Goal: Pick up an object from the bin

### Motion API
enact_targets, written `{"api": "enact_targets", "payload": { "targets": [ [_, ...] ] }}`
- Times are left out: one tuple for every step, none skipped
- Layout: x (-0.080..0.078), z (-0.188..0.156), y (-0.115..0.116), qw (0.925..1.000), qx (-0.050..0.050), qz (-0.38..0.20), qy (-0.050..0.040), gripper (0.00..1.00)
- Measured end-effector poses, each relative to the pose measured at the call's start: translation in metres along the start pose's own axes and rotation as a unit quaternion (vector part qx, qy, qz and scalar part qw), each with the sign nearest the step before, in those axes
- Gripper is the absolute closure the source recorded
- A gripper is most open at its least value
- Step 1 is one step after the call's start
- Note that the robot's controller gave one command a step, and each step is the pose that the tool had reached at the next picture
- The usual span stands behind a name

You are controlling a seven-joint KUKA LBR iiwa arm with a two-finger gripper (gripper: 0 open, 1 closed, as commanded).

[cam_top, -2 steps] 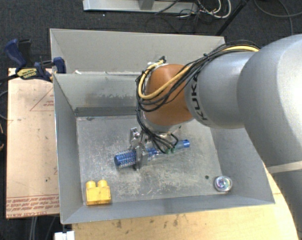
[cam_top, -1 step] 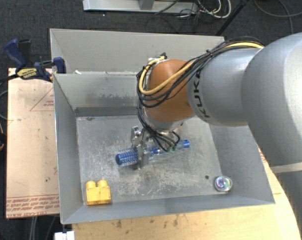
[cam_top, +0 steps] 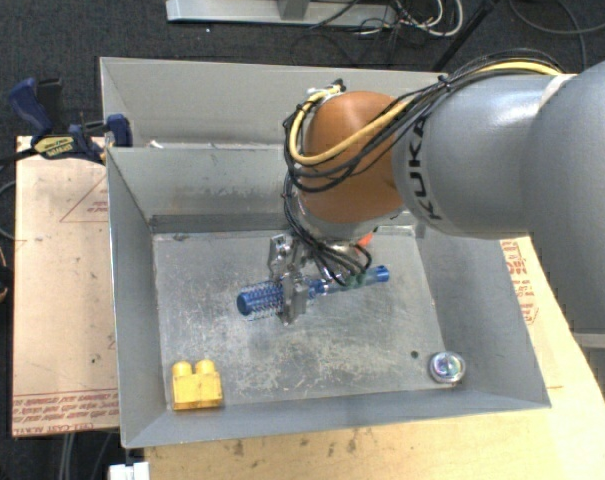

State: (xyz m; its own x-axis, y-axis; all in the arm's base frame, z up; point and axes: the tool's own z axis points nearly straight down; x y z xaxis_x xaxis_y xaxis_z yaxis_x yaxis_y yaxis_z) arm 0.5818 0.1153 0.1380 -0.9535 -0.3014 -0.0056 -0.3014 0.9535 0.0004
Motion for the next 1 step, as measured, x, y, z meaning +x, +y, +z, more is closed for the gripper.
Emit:
{"api": "enact_targets", "payload": {
  "targets": [
    [-0.0004, -0.0076, 0.0003, 1.0000, 0.000, 0.000, 0.0017, 1.00]
  ]
}}
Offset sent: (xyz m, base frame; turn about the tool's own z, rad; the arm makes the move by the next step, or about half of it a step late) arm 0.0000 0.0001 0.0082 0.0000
